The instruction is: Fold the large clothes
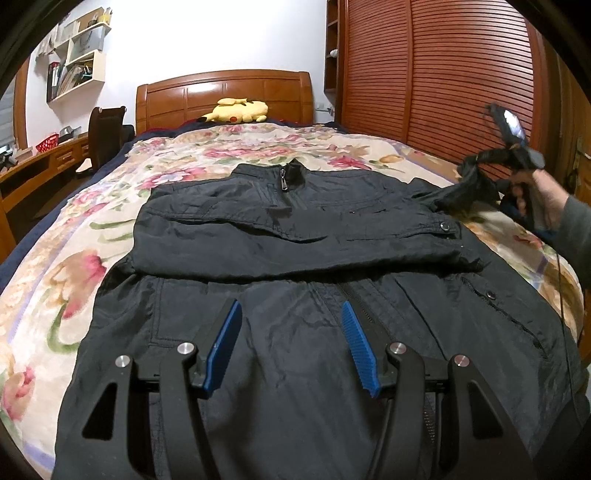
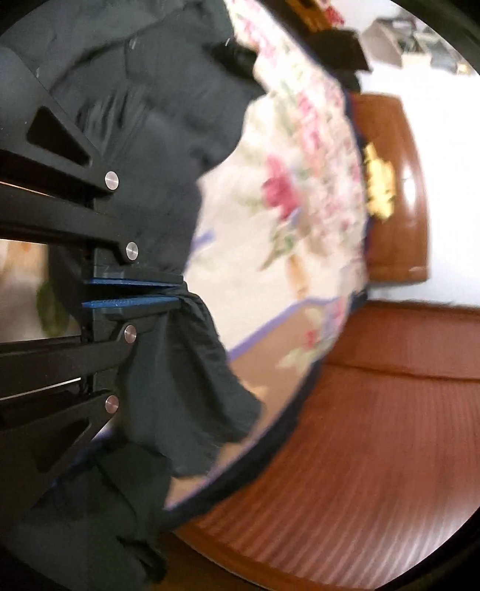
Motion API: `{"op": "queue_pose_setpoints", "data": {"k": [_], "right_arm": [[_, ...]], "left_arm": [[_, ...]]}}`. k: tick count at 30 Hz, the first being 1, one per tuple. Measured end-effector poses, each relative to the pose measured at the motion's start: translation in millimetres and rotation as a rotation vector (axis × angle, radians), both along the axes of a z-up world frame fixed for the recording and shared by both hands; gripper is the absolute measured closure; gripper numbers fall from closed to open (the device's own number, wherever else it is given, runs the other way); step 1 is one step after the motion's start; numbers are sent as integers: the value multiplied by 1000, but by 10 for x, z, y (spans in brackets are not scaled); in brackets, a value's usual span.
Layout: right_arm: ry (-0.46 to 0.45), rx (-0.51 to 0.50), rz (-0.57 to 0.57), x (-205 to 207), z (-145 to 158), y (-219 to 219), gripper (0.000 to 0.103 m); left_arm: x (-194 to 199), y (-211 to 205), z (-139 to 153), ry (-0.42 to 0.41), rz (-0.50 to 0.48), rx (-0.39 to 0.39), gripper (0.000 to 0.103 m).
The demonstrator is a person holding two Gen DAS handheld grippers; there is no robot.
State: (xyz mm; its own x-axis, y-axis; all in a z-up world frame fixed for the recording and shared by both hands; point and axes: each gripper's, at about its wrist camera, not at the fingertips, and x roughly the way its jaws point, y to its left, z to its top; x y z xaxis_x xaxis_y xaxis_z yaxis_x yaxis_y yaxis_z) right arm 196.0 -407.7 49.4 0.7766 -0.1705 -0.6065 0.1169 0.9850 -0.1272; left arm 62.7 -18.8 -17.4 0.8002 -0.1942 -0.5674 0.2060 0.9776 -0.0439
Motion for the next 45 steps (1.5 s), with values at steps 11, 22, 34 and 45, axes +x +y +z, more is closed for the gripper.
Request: {"op": "queue_pose_setpoints", "data": {"k": [11, 22, 34, 45], "right_arm": [[-60, -13, 325, -920, 351, 1044, 100], [125, 31, 329, -1458, -392, 1290, 100], [37, 5, 275, -1827, 2, 1163, 64], [69, 5, 109, -1392, -210, 614, 45]], "left_arm": [[7, 44, 16, -4, 10, -21, 47], [-4, 52, 24, -10, 7, -22, 47], [2, 46, 23, -7, 6, -23, 47], [1, 47, 23, -6, 4, -21, 47]]}}
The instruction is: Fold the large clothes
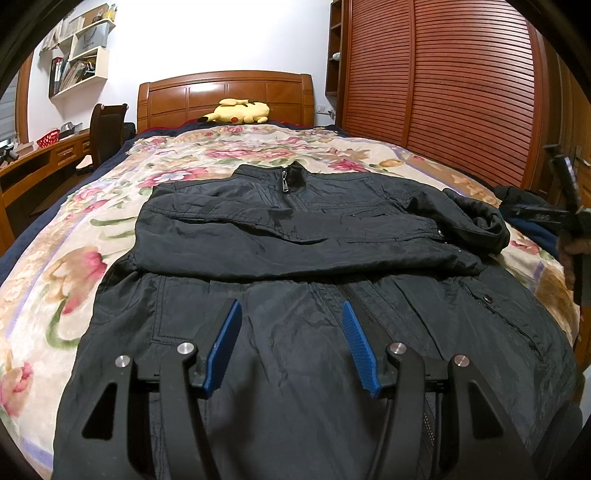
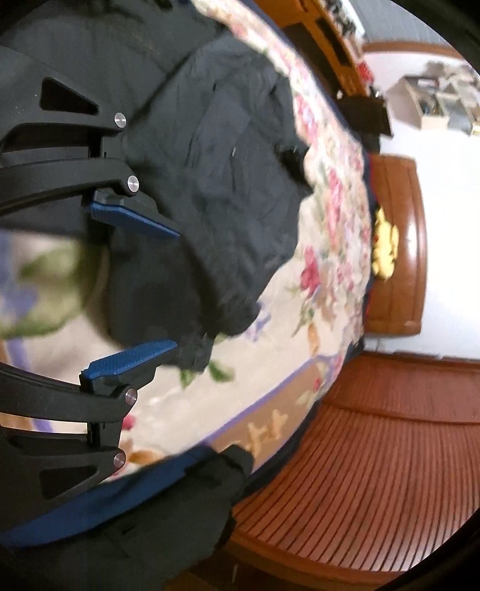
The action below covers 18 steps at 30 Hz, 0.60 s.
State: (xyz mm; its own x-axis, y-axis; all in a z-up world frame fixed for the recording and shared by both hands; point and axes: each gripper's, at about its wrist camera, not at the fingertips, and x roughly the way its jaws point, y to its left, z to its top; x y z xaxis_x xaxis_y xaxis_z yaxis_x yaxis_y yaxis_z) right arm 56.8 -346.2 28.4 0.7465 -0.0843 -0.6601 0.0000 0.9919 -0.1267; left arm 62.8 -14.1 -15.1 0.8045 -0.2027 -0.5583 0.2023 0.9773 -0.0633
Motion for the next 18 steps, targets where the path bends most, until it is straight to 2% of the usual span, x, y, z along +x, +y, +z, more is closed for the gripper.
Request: {"op": "queue_pose_setpoints", "data": {"k": [5, 8, 10, 18], "right_arm": [[70, 45, -69, 245, -323, -215, 45], [135, 13, -120, 376, -514, -282, 43], [176, 32, -127, 435, -628, -332, 42], [247, 126, -116, 456, -761, -436, 40]], "left_arm": [[-3, -9, -7, 0, -2, 0, 47], [-2, -12, -10, 2, -2, -1, 47], [-7, -17, -14, 3, -4, -3, 47], [-5, -12, -12, 2, -4, -2, 47]]}}
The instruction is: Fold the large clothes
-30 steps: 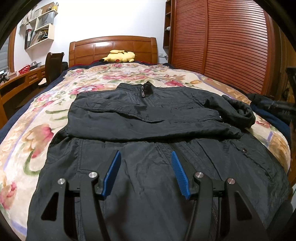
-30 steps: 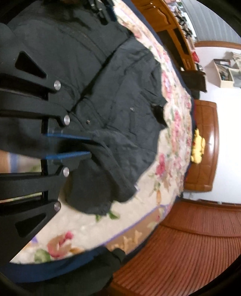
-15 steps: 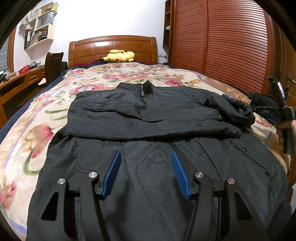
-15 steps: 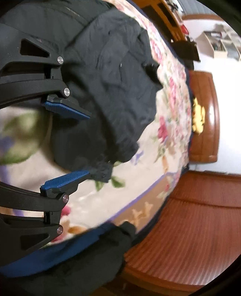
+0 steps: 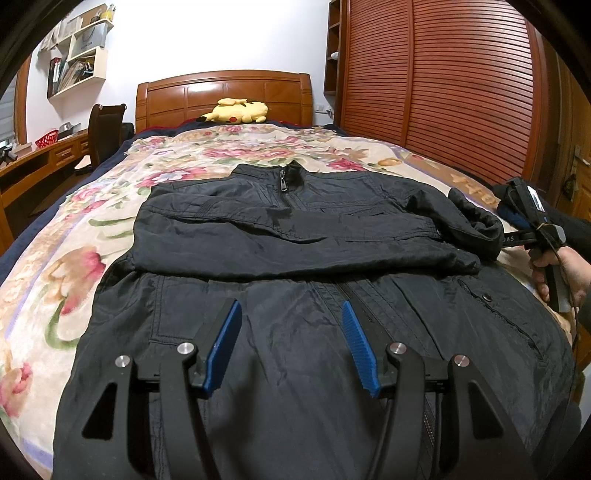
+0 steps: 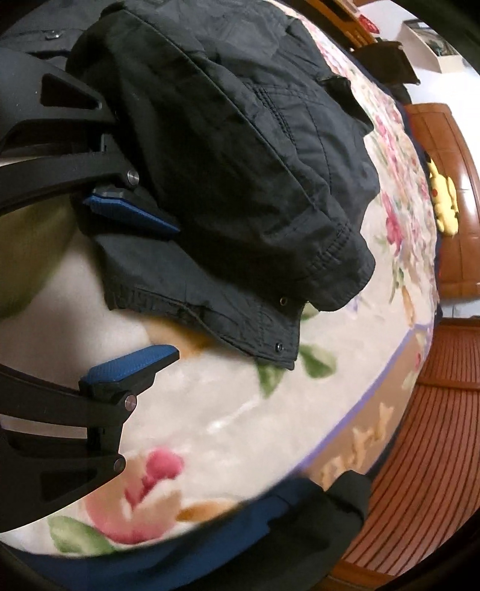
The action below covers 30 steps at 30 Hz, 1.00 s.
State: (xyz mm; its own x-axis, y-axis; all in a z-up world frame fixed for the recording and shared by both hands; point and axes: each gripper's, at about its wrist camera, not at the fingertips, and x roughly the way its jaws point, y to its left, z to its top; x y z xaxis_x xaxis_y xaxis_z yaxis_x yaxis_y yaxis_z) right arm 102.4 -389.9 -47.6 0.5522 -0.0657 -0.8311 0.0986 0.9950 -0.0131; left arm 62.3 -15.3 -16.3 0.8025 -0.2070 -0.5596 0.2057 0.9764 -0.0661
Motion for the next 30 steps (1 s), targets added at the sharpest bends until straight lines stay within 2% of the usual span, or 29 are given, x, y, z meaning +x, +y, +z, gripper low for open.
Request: {"op": "queue_pose_setpoints", "data": {"k": [2, 4, 6, 9, 13, 22, 30], "right_arm": [[6, 36, 12, -9, 3, -22, 49], [12, 61, 63, -51, 27, 21, 82], [22, 23, 92, -98, 64, 117, 92], [-10, -94, 84, -228, 224, 249, 95], [-119, -203, 58, -429, 663, 331, 97], [-268, -303, 89, -650, 1537, 745, 98], [-318, -315, 240, -555, 1848, 1543, 98]], "left_arm": [[-1, 0, 0, 0, 1, -2, 47], [-9, 2, -3, 0, 2, -7, 47], [-22, 10, -5, 2, 2, -12, 47], [-43, 53, 12, 3, 1, -21, 47], [-71, 127, 45, 0, -1, -28, 47], [-170, 254, 124, -13, -18, -36, 47], [-214, 363, 185, -28, -14, -54, 47]]}}
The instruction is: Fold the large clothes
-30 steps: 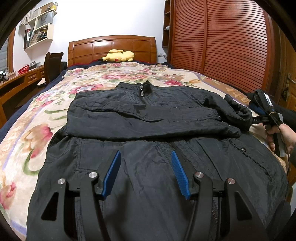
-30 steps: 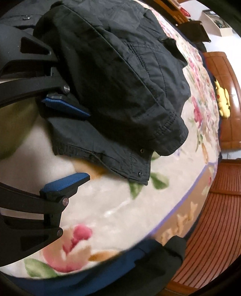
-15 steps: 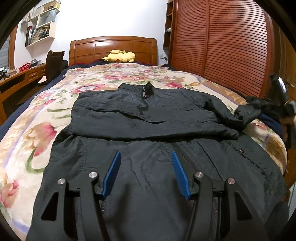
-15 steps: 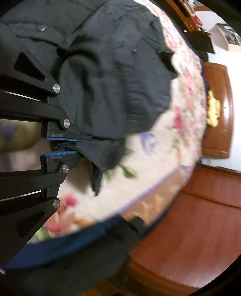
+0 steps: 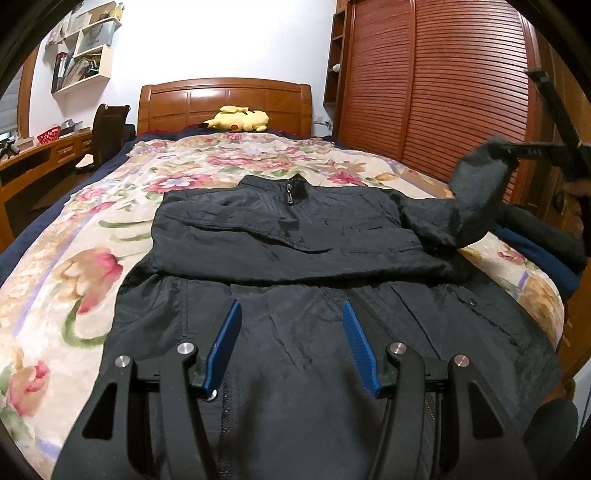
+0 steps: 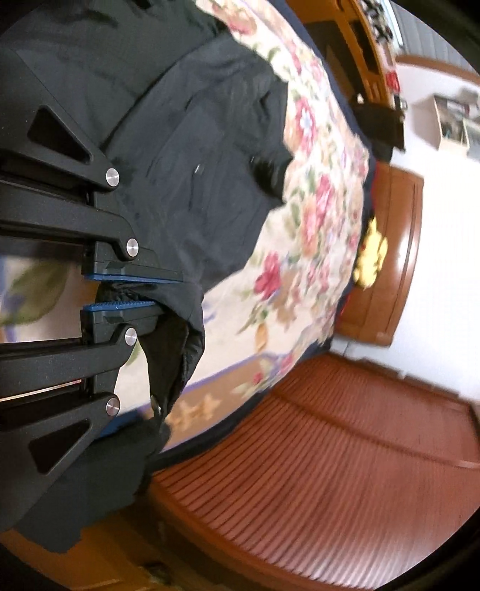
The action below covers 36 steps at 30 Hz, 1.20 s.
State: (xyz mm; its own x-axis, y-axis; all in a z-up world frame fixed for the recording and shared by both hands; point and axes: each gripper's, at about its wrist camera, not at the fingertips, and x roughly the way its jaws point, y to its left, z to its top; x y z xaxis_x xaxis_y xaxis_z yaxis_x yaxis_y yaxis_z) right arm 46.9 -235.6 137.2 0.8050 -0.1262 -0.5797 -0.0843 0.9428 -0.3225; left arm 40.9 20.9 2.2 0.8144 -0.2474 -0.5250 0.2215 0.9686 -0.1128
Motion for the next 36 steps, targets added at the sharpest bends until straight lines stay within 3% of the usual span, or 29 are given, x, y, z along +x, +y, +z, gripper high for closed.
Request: {"op": "queue_pose_setpoints", "data": {"k": [13, 20, 23, 25, 26, 32, 36], "right_arm": [[-40, 27, 264, 182, -11, 1251, 98], [1, 58, 374, 147, -204, 1638, 97], [14, 86, 385, 117, -230, 1680, 88], [19, 101, 384, 92, -225, 1659, 61], [12, 103, 382, 78, -219, 1646, 57], [13, 103, 350, -13, -290, 1458, 51], [46, 117, 293, -27, -541, 1196, 50]], "left_arm": [[2, 219, 61, -32, 66, 1, 47], [13, 342, 78, -40, 95, -14, 47], [22, 350, 71, -40, 96, -15, 47], [29, 334, 63, -39, 94, -10, 47], [30, 323, 61, -38, 93, -7, 47], [41, 252, 38, -36, 86, 5, 47], [56, 210, 15, -29, 80, 14, 47]]}}
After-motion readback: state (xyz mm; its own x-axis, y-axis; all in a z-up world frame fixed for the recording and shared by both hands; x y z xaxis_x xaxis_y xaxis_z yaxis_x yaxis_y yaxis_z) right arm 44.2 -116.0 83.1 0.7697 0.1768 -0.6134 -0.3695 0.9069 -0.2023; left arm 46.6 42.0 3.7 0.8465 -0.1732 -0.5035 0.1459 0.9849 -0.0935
